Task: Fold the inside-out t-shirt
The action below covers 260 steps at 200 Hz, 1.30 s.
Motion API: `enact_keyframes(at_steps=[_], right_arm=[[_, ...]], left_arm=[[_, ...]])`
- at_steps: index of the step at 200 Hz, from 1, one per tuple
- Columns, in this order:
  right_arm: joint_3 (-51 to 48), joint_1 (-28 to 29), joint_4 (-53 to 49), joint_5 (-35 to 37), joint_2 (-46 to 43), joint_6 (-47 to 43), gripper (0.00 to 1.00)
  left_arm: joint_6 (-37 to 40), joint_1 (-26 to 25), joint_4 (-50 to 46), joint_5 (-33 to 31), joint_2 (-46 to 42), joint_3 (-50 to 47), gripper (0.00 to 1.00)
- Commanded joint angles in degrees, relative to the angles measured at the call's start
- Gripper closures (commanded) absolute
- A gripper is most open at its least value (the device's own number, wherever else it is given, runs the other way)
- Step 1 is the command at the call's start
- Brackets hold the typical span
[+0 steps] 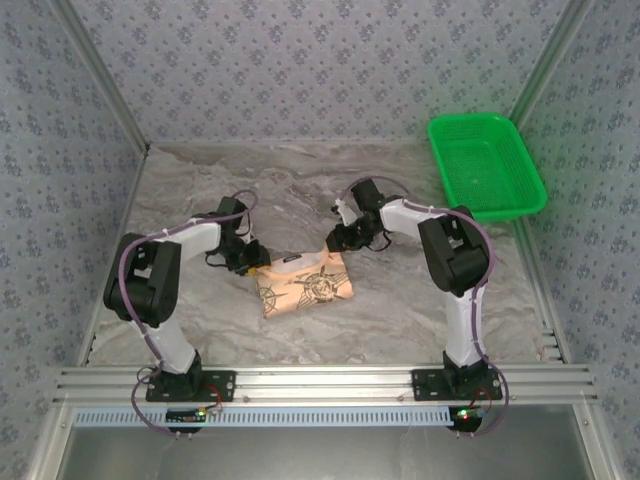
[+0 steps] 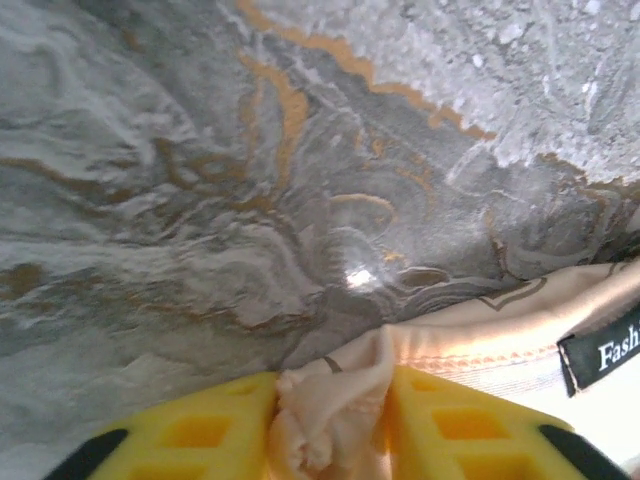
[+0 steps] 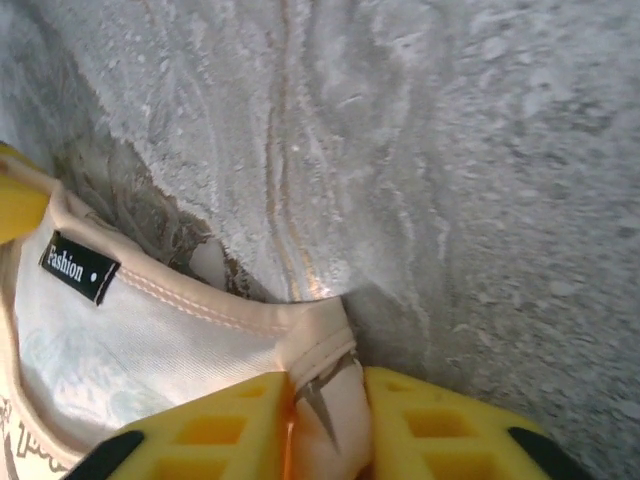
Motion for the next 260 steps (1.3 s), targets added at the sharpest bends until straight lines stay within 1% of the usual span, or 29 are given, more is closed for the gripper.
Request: enact_keyframes(at_steps=[1, 8, 15, 19, 28, 46, 67, 87, 100, 115, 130, 143, 166, 183, 205, 217, 234, 246, 260], right_arm=[[-1.1, 0.8, 0.0, -3.9, -0.6, 1.2, 0.86], [-1.5, 0.7, 0.4, -4.4, -1.2, 1.6, 0.92], [-2.2, 0.8, 0.9, -4.9, -1.8, 2.3, 0.95], [-2.5, 0.6, 1.4, -5.4, -2.2, 2.7, 1.0], [-2.9, 0.6, 2.4, -7.4, -2.8, 3.5, 1.0], [-2.3, 0.3, 2.4, -8.2, -4.1, 4.8, 1.0], [-1.0, -0.7, 3.1, -7.6, -4.9, 5.5, 1.0], [3.0, -1.0, 2.1, -7.8, -2.6, 5.2, 1.0], [5.8, -0.5, 1.9, -7.4, -0.6, 5.1, 1.0], [8.9, 0.1, 2.3, -5.8, 1.4, 5.0, 1.0], [12.2, -0.3, 3.9, -4.6, 3.4, 7.0, 1.0], [15.0, -0.7, 6.5, -3.6, 5.3, 9.3, 1.0], [22.3, -0.4, 8.8, -1.8, 10.2, 12.6, 1.0], [27.0, 1.1, 9.3, 3.7, 13.7, 14.5, 1.0], [32.1, 2.4, 13.8, 5.8, 18.3, 18.3, 1.0], [36.1, 3.1, 14.4, 6.3, 21.3, 20.0, 1.0], [44.7, 4.2, 13.9, 6.0, 26.8, 21.7, 1.0], [51.8, 5.1, 11.9, 6.4, 31.1, 21.8, 1.0], [59.6, 6.0, 10.5, 8.0, 35.7, 21.7, 0.98]], left_arm=[[3.3, -2.8, 7.2, 7.9, 2.1, 1.5, 0.79], [3.9, -2.8, 6.7, 7.9, 1.7, 1.7, 0.84], [4.9, -2.8, 6.1, 7.9, 1.2, 2.0, 0.89], [5.3, -2.8, 5.7, 7.9, 1.0, 2.3, 0.93], [6.3, -2.5, 4.9, 8.3, 0.4, 2.9, 1.0], [8.2, -1.4, 3.8, 10.5, -0.6, 4.8, 1.0], [10.1, 0.5, 0.9, 8.9, -0.6, 8.0, 1.0], [11.2, 3.2, -0.1, 8.9, 0.9, 11.0, 1.0], [12.3, 4.3, -0.7, 7.5, 1.8, 13.1, 1.0], [15.9, 4.9, -3.1, 6.0, 2.9, 16.7, 1.0], [18.7, 5.5, -5.4, 2.9, 4.1, 20.5, 1.0], [20.6, 6.8, -5.9, 1.5, 5.2, 23.2, 1.0], [22.5, 9.7, -5.2, -0.1, 8.0, 27.3, 1.0], [21.6, 11.9, -2.9, 0.7, 11.2, 30.2, 1.0], [22.3, 14.9, -4.8, 0.8, 15.9, 36.4, 1.0], [22.8, 16.9, -5.6, 0.5, 18.3, 39.9, 1.0], [24.4, 19.2, -8.7, -0.8, 22.5, 46.0, 1.0], [26.5, 20.2, -12.5, -0.2, 25.8, 50.7, 1.0], [28.9, 20.8, -15.6, -2.5, 29.4, 55.9, 1.0]])
